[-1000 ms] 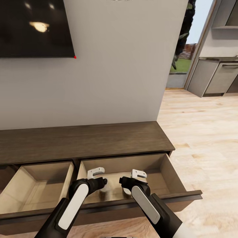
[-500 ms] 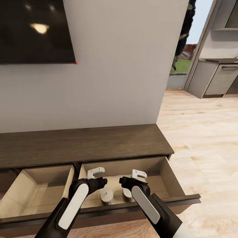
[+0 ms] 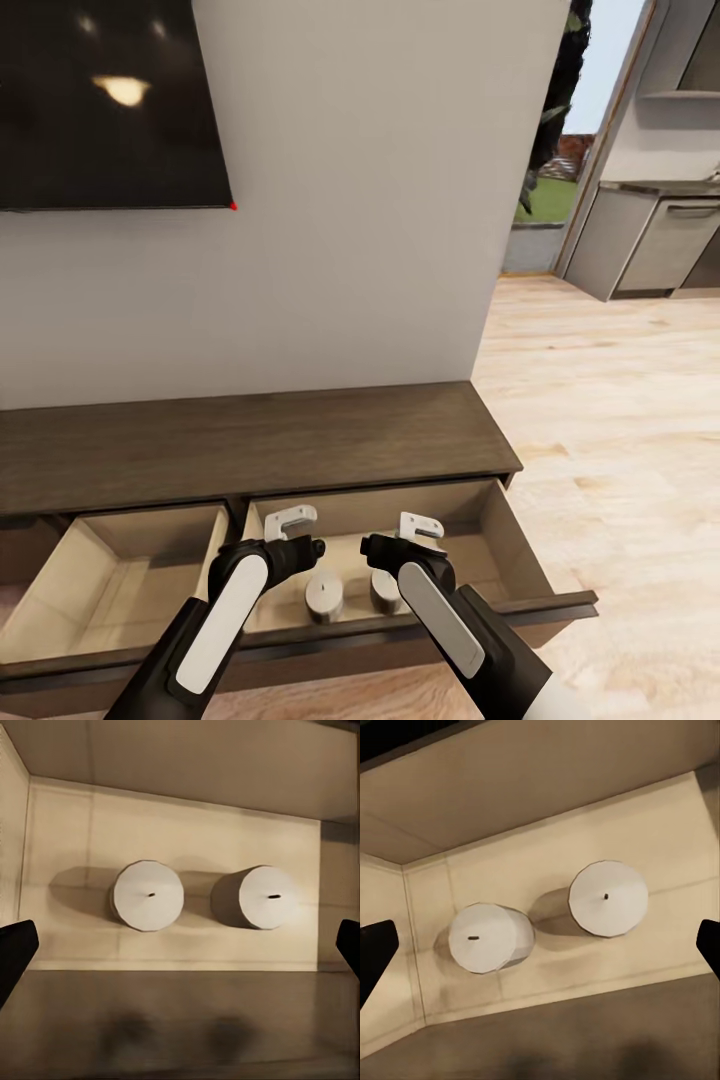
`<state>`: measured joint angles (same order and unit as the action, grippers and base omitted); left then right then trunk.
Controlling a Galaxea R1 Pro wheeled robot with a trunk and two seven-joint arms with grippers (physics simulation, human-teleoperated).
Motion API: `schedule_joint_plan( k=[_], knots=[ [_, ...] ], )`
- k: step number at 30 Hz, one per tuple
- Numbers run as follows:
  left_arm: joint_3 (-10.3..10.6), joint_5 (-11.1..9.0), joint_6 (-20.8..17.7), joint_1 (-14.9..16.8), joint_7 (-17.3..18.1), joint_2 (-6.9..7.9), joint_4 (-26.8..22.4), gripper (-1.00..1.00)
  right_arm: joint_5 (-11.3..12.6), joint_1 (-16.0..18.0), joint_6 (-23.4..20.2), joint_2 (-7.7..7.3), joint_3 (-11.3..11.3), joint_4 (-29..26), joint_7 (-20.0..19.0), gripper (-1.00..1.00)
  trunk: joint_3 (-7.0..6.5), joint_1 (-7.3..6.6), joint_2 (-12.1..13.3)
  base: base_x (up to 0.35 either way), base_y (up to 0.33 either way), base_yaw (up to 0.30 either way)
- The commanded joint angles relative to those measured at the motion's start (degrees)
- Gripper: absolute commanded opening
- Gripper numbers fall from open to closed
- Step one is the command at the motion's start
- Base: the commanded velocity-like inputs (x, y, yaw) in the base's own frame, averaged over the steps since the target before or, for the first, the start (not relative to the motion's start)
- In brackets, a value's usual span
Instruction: Place each of the two pumpkins and all three candles from the living room inside a cabinet in the living room (use any cabinet), then make sure every cabinet is closed, and position the cauldron so it is next to a table in the living room.
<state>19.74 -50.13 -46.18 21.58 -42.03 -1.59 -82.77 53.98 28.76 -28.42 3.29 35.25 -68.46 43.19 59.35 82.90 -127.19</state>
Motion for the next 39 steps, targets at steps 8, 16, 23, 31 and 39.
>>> schedule_joint_plan(
  k=[8,16,23,31,39],
  knots=[
    [0.0,-0.8,-0.1,0.0,-2.8,0.01,-0.4,1.00,0.3,0.0,-0.1,-0.06,0.1,-0.3,0.3,1.00,-1.39,-1.77,3.2,-0.101,0.017,0.000],
    [0.0,-0.8,-0.1,0.0,-3.3,0.00,-0.5,1.00,0.3,0.0,-0.3,-0.11,0.0,-0.1,0.3,1.00,-2.83,-3.53,6.4,-0.015,0.003,0.000],
    [0.0,-0.8,-0.1,0.0,-3.3,0.00,-0.5,1.00,0.3,0.0,-0.2,-0.14,0.0,-0.3,0.3,1.00,-4.08,-5.07,9.2,-0.164,0.057,0.000],
    [-0.1,-0.8,-0.1,0.0,-3.3,0.00,-0.5,1.00,0.3,0.0,-0.3,-0.17,-0.1,-0.7,0.5,1.00,-5.52,-6.82,12.4,-0.055,0.019,0.000],
    [-0.1,-0.8,-0.1,0.0,-3.3,0.00,-0.6,1.00,0.3,0.0,-0.3,-0.21,-0.2,-0.9,0.6,1.00,-6.96,-8.58,15.6,-0.002,0.001,0.000]
  ],
)
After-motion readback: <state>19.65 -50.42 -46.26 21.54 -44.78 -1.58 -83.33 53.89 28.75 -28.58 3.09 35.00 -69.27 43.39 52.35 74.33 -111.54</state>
